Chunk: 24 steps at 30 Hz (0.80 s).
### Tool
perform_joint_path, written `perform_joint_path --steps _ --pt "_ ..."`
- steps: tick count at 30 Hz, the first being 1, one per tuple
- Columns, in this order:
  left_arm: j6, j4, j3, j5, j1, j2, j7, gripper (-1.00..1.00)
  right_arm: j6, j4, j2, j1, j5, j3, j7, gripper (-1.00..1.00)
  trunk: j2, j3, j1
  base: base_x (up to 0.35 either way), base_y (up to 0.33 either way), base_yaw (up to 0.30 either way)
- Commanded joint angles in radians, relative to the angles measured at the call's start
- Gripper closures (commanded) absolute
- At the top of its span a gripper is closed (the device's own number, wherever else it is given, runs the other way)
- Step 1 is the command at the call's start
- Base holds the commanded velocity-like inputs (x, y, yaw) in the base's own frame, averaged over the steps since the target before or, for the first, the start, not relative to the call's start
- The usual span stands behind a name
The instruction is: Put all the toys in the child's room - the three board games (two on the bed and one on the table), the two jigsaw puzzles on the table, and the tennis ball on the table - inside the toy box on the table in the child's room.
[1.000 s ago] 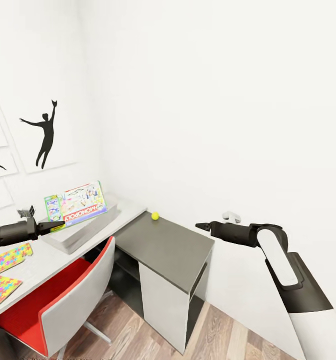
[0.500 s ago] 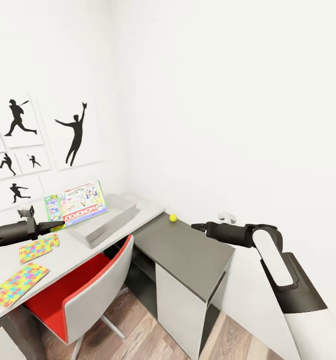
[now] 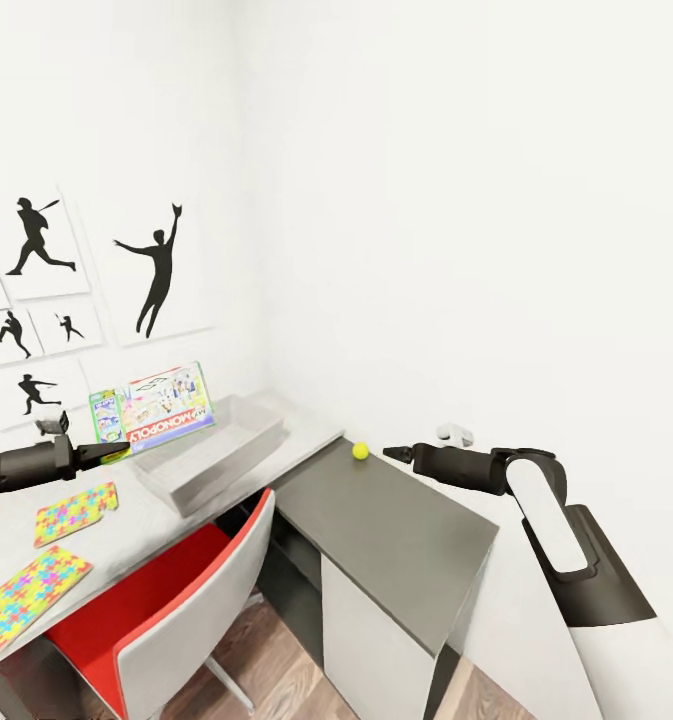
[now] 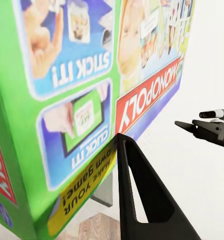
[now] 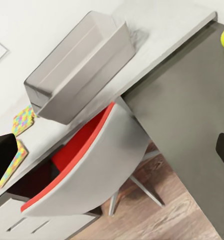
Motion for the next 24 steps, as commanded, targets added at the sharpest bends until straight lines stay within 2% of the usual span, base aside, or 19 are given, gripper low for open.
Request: perform_joint_path --steps 1,12,16,24 --pt "0.008 0.001 0.0 0.002 -0.001 0.0 -0.004 1.0 0.002 -0.001 -0.001 0.0 -0.01 0.001 -0.01 -1.0 -0.001 0.0 0.001 0.055 0.0 0.205" --pt "0.008 0.001 0.0 0.002 -0.001 0.001 -0.004 1.0 0.002 0.001 0.0 0.0 -0.011 0.001 -0.01 -1.0 -0.001 0.006 0.001 0.041 0.0 0.26" --pt "0.008 0.001 0.0 0.002 -0.001 0.001 -0.004 1.0 0.002 0.001 -0.001 0.0 -0.01 0.001 -0.01 -1.0 -0.001 0.007 0.001 0.26 0.0 0.166" --pt "0.008 0.001 0.0 0.003 -0.001 0.001 -0.004 1.0 0.002 0.002 -0.001 0.0 -0.008 0.001 -0.01 -1.0 -0.001 0.007 0.001 0.306 0.082 0.022"
